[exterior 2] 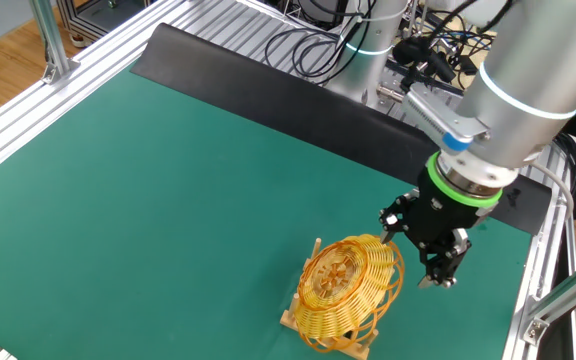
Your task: Take the dish off the dish rack
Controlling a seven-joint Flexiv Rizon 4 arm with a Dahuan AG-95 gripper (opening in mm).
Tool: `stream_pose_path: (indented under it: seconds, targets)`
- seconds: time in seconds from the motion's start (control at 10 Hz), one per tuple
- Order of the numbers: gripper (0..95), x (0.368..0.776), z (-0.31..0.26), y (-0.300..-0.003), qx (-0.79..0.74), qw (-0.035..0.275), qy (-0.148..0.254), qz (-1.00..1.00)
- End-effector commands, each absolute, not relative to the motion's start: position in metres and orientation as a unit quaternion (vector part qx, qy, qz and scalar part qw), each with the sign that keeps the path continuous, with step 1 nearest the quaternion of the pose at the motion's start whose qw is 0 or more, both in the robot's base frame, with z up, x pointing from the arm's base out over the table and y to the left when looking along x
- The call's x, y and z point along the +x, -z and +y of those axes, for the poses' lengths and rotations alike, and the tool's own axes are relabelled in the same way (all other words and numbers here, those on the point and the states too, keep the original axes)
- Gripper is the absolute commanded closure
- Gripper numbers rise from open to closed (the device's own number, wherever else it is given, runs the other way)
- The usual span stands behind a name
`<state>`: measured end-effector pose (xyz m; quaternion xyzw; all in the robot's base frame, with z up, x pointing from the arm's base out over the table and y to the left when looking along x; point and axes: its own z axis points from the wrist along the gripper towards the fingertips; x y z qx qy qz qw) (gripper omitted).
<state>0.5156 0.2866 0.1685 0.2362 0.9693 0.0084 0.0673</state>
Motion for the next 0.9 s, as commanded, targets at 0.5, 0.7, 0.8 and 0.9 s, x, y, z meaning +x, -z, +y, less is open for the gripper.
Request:
stream_pose_path:
  seconds: [0.5, 0.7, 0.8, 0.9]
  targets:
    - [19.0, 0.5158, 0.2864, -0.1685, 0.224, 0.055, -0.006, 0.973]
    - [19.0, 0.5158, 0.2864, -0.1685, 0.216, 0.050, -0.002, 0.975]
    - [19.0, 0.5158, 0.2864, -0.1685, 0.215, 0.051, 0.002, 0.975]
    - [19.0, 0.5158, 0.2864, -0.1685, 0.209, 0.045, 0.012, 0.977]
